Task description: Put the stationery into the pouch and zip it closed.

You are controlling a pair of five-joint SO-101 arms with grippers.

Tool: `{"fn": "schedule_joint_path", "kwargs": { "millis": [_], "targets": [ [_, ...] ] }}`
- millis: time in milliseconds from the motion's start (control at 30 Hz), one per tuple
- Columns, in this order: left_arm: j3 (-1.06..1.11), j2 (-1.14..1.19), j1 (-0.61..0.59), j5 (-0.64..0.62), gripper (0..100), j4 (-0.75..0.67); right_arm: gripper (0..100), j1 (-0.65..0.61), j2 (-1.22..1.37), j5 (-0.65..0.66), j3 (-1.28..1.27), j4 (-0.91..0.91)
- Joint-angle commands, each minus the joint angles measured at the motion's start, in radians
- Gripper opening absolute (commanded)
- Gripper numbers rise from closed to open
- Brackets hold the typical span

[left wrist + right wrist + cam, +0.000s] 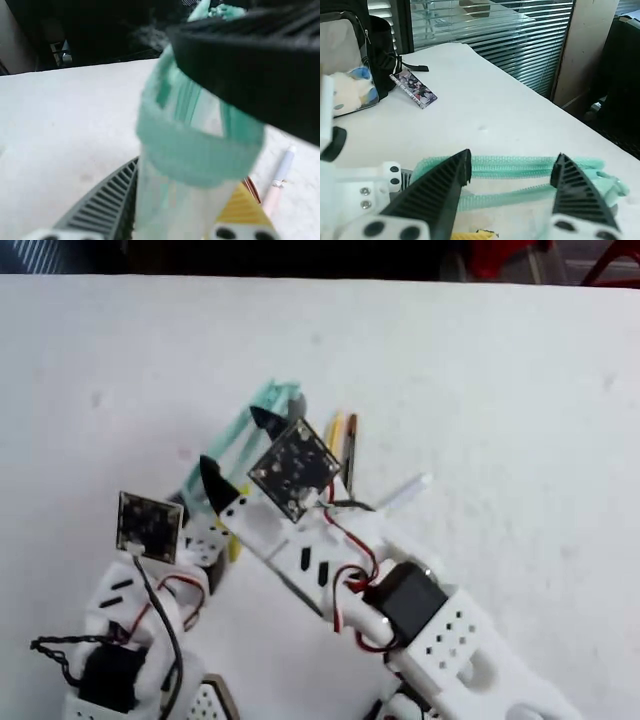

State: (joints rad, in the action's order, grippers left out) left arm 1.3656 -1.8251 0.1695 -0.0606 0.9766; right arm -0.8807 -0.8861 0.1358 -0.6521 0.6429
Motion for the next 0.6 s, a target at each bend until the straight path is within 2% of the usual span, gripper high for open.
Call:
{"fn": "schedule_joint_path", "kwargs": {
  "millis": [0, 267, 433, 567],
  "targets": [
    [-0.034, 0.002, 0.007, -0.014, 19, -0.018, 25.0, -0.004, 0.004, 0.011, 0.048, 0.004],
    [-0.034, 0.002, 0.007, -0.012, 19, -0.018, 24.1, 0.028, -0.079, 0.012, 0.069, 0.008],
    [-0.034, 0.002, 0.007, -0.009, 19, -0.015, 21.7, 0.240, -0.180, 0.011, 0.273, 0.142],
    [-0.034, 0.002, 0.007, -0.009, 19, -0.018, 19.9, 0.424, -0.134, 0.011, 0.341, 0.216]
  ]
}}
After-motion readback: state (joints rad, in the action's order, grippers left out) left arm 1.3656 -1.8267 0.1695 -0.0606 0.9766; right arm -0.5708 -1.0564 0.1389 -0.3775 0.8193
